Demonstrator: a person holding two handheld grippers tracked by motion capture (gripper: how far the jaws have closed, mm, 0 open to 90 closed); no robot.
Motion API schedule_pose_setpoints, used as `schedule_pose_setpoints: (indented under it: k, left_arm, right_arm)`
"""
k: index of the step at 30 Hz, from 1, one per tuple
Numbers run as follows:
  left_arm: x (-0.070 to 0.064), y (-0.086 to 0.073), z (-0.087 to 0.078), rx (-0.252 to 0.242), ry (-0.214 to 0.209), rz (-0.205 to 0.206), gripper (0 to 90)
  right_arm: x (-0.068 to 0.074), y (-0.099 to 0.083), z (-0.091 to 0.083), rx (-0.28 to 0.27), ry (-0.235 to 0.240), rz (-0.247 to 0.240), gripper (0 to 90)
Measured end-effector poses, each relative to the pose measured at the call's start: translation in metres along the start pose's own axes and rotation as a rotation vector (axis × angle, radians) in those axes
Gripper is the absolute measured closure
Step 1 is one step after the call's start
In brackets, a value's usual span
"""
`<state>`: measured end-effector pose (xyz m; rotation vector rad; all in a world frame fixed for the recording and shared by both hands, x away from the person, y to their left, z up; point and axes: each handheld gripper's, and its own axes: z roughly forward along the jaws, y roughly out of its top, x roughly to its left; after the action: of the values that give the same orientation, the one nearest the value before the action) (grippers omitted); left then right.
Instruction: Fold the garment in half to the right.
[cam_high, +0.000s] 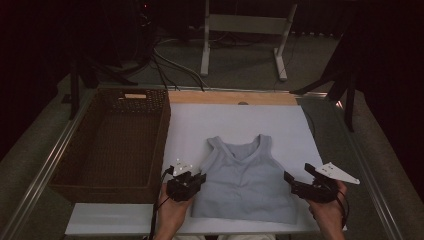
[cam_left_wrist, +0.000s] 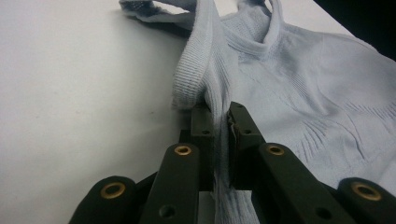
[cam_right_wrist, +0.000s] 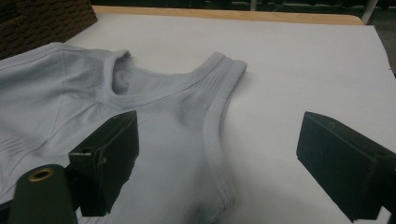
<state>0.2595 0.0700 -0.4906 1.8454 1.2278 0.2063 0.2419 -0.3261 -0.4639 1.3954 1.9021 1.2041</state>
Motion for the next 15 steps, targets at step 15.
schedule_pose_setpoints:
  k: [15]
  left_arm:
    - [0.0055, -0.0004, -0.0044, -0.001, 0.018, -0.012, 85.3]
  right_arm:
    - [0.0006, -0.0001, -0.0003, 0.0, 0.003, -0.002, 13.2]
